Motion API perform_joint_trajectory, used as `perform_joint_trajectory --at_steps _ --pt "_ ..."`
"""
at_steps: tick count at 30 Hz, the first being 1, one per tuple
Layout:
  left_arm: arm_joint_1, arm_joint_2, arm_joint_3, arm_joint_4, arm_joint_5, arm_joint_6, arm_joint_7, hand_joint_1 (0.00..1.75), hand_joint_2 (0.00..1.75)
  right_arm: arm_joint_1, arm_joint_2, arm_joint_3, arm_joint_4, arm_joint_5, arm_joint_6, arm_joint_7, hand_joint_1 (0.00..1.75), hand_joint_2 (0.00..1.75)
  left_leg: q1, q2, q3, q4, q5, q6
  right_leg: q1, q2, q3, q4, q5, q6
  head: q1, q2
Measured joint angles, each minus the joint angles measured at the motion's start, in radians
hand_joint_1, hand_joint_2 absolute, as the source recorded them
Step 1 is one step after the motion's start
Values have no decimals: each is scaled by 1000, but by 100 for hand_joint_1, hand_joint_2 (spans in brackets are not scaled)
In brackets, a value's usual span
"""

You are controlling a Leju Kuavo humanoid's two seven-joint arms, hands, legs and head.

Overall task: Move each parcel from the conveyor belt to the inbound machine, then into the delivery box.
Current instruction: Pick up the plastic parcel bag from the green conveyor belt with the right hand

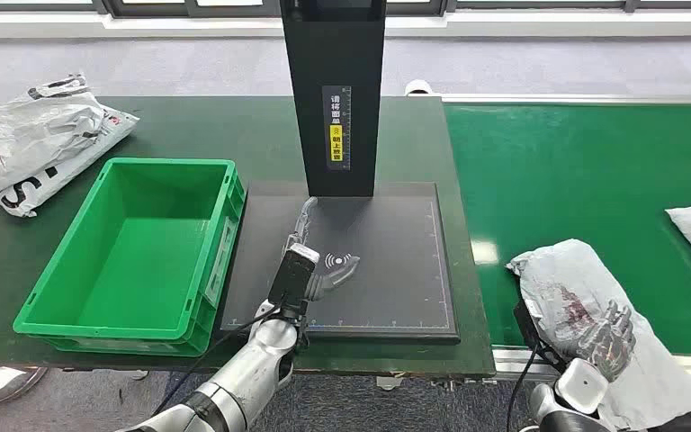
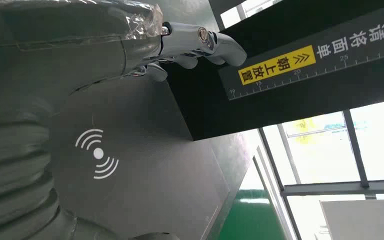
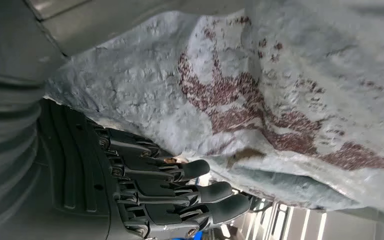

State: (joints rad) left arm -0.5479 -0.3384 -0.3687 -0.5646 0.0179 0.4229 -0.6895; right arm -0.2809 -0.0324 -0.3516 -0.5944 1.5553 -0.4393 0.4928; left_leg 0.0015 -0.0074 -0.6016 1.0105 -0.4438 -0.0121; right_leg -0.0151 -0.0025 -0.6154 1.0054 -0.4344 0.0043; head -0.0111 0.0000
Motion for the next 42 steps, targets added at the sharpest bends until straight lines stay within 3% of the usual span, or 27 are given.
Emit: perform_joint_trajectory --at_steps 4,8,13,20,42 --pt "-5 1 4 1 -2 -3 0 0 175 -19 -17 21 34 0 34 16 3 175 1 1 2 0 0 1 1 0 2 0 -1 1 0 0" --pt "-11 2 7 6 -5 -4 -2 0 175 -39 -33 39 74 0 90 24 175 175 1 1 5 0 -1 3 0 0 8 -3 -1 3 0 0" --pt "-13 10 26 11 -8 -3 -8 0 175 -81 -49 51 134 0 140 2 175 175 1 0 9 0 0 8 0 0 15 -7 1 8 0 0" --pt "-1 31 56 -6 -16 7 -12 0 175 -128 -53 51 178 -6 37 -79 175 175 -2 -2 6 1 2 10 -3 0 13 -7 4 11 0 0" --pt "7 40 76 -26 -19 10 -12 0 175 -155 -52 51 212 -7 23 -92 175 175 -2 -2 3 1 1 10 -3 -1 10 -7 3 11 0 0"
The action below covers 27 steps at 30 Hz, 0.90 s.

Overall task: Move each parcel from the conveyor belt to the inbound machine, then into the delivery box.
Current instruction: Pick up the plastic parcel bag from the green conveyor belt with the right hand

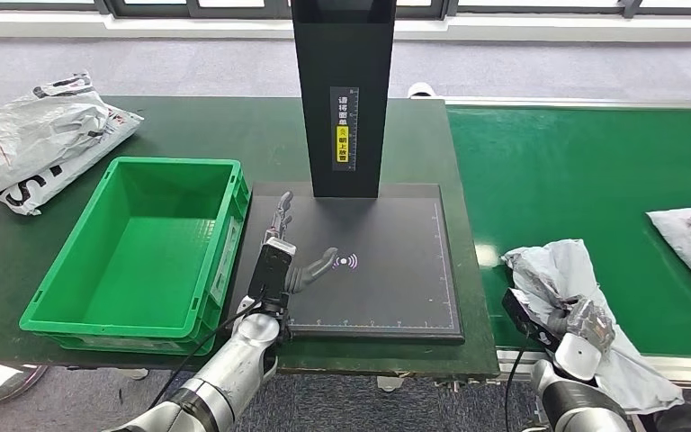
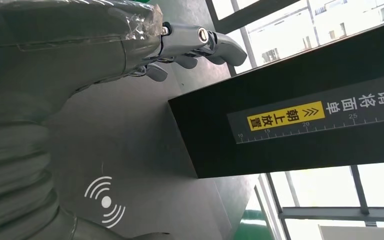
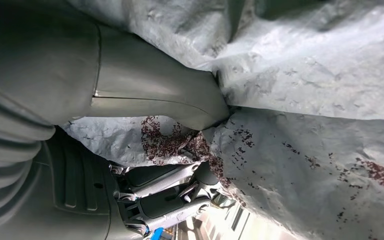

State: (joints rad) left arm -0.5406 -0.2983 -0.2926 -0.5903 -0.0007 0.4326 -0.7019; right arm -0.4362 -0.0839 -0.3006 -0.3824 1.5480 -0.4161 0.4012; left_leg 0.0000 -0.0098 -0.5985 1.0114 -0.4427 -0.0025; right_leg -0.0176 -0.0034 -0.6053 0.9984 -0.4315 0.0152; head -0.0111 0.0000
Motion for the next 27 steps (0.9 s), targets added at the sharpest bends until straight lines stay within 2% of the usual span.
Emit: perform_joint_trajectory --at_steps 5,7,8,11,13,15,19,22,27 --pt "0 0 1 0 -8 3 0 0 175 -4 1 0 0 -7 -26 -25 175 175 0 0 0 0 0 0 0 0 0 0 0 0 0 0" --pt "4 2 4 -4 -15 13 0 0 175 -8 7 0 -4 -41 -90 -98 175 175 0 0 -1 0 0 0 0 0 0 1 0 0 0 0" --pt "9 3 10 -9 -19 20 0 0 175 -8 14 0 -19 -73 -141 -170 175 175 0 0 -1 0 0 0 0 0 -1 1 0 0 0 0" --pt "28 7 33 -32 -36 39 0 0 175 -2 66 0 -143 -199 -268 -481 175 175 0 3 -1 0 0 -1 0 3 -3 2 0 -1 0 0" --pt "35 8 45 -46 -53 42 0 0 175 -1 118 1 -240 -276 -285 -653 175 175 1 4 -1 0 0 -1 1 4 -3 2 0 -1 0 0" --pt "36 8 53 -56 -73 42 0 0 175 3 178 12 -332 -347 -287 -761 175 175 2 3 -1 0 1 -2 1 3 -4 3 0 -2 0 0" --pt "35 3 64 -63 -104 41 0 0 175 19 270 99 -488 -434 -287 -834 175 175 3 2 -1 0 1 -3 2 2 -4 4 -1 -4 0 0" --pt "34 -2 67 -67 -118 33 0 0 175 53 325 163 -577 -429 -287 -879 175 175 3 2 -1 0 1 -4 2 3 -4 4 -1 -4 0 0" --pt "30 -13 67 -69 -123 30 0 0 175 99 394 235 -681 -396 -287 -868 175 175 3 2 -1 0 0 -4 2 3 -5 3 -1 -4 0 0"
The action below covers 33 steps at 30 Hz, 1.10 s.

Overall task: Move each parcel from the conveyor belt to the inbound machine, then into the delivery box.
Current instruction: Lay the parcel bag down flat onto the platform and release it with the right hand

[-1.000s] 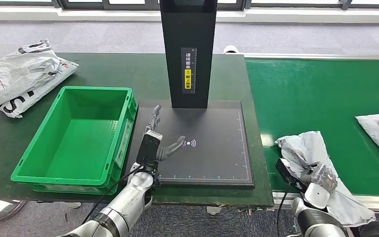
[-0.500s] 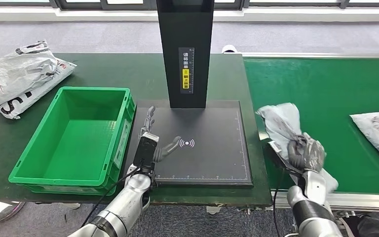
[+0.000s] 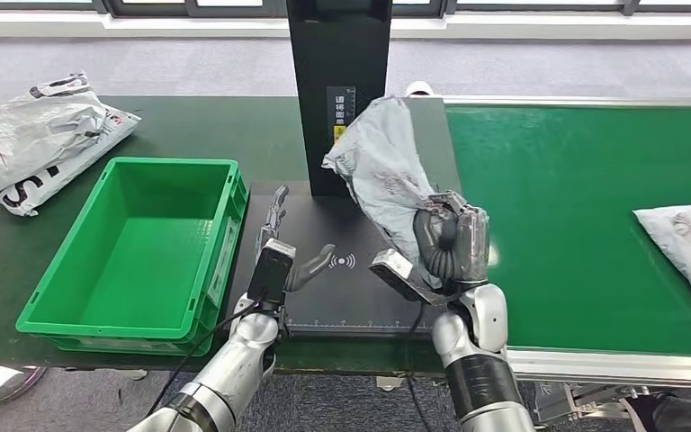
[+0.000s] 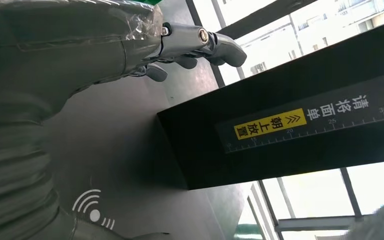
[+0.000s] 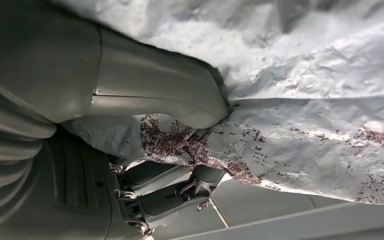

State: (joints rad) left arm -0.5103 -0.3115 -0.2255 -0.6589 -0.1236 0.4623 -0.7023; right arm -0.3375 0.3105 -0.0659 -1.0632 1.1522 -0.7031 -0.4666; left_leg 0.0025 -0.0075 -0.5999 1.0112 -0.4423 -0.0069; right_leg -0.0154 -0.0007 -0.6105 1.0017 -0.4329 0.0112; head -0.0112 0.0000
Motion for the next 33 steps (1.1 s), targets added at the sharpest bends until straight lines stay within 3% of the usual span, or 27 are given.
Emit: perform_joint_trajectory --at_steps 22,26,30,33 --pt "-15 -5 0 1 11 -6 0 0 175 16 9 46 -78 -16 1 54 175 175 0 0 -1 0 0 0 0 0 0 0 0 0 0 0" --pt "-19 -6 0 0 24 -6 0 0 175 -23 -6 130 -9 -116 95 178 0 175 0 1 0 0 0 0 0 1 0 0 0 0 0 0" --pt "-21 -5 0 -7 49 -2 0 0 175 -88 -29 291 169 -106 312 395 0 175 0 1 0 0 0 -1 1 1 0 0 0 -1 0 0" --pt "-21 -3 0 -11 71 0 0 0 175 -115 -35 374 300 -104 339 459 0 175 1 -2 -1 0 1 -1 1 -3 0 0 0 -1 0 0"
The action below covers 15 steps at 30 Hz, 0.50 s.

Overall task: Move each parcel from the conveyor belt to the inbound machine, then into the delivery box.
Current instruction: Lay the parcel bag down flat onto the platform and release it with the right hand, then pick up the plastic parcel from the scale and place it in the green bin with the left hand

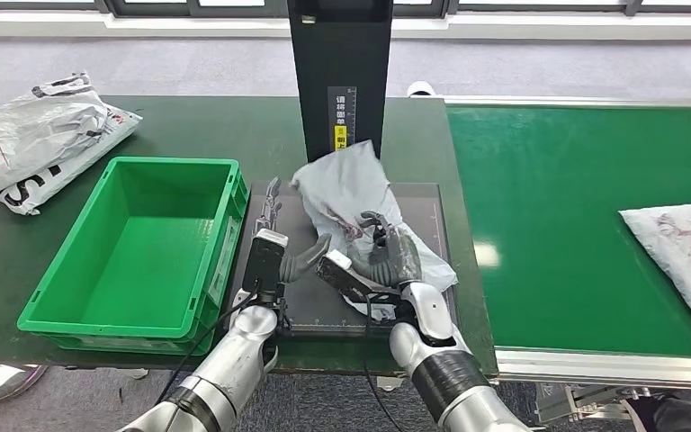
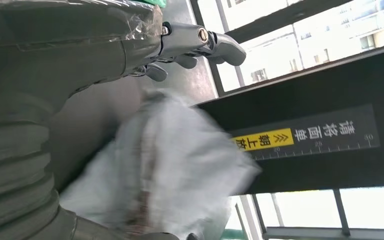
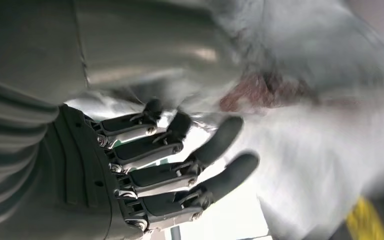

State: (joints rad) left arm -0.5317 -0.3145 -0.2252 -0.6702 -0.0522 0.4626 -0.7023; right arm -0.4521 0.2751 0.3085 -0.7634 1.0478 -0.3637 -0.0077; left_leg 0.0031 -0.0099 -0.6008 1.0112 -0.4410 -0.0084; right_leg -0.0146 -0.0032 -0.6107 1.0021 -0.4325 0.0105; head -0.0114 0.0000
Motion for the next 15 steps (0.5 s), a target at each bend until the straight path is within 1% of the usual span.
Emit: perform_joint_trajectory --at_steps 5,12,15 --pt "0 5 4 -10 24 3 0 0 175 -22 -18 67 107 -6 -4 29 0 175 0 0 0 0 0 0 0 0 0 0 0 0 0 0" --pt "0 9 4 -11 29 1 0 0 175 -22 -39 91 135 -14 -12 54 0 175 0 0 0 0 0 0 0 0 0 -1 0 0 0 0" --pt "0 9 4 -18 38 14 0 0 175 -22 -45 91 137 -29 -30 39 0 175 0 0 0 0 0 0 0 0 0 -1 0 0 0 0"
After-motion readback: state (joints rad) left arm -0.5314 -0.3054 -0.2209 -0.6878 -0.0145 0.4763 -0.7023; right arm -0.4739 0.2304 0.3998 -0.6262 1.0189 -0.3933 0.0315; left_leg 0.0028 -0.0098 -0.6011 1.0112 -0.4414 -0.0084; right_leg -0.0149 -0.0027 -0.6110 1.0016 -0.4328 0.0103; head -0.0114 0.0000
